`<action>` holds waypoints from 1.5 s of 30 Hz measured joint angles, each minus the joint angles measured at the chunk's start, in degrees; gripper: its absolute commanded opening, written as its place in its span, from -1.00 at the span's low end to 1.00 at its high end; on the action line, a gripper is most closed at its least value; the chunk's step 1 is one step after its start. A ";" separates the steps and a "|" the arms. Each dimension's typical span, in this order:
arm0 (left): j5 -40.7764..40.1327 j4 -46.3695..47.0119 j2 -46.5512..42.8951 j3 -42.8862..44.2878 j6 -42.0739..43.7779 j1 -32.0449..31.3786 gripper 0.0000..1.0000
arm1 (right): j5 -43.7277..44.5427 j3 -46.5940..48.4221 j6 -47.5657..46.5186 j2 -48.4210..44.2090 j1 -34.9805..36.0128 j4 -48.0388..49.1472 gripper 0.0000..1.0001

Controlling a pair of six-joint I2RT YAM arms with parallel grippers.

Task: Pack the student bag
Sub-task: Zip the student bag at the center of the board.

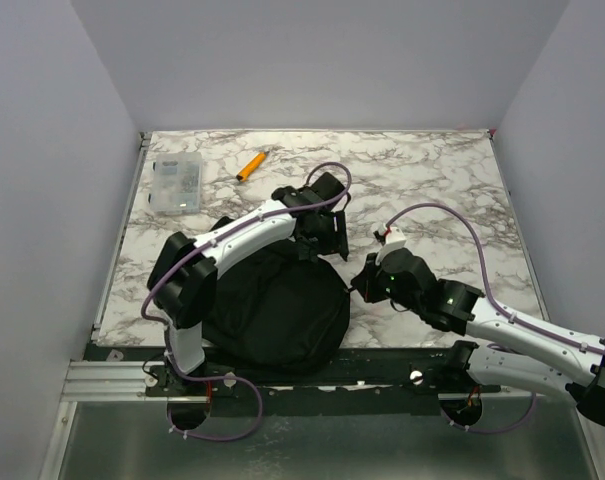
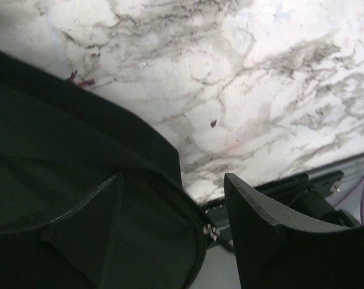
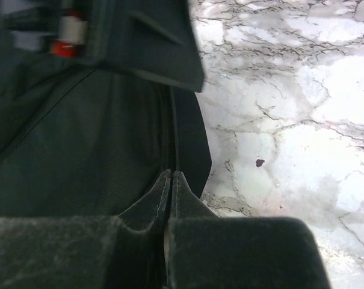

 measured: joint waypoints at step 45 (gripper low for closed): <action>3.30 -6.03 1.27 2.69 1.68 -1.70 0.35 | -18.21 -3.41 -12.04 -5.20 2.01 10.08 -0.99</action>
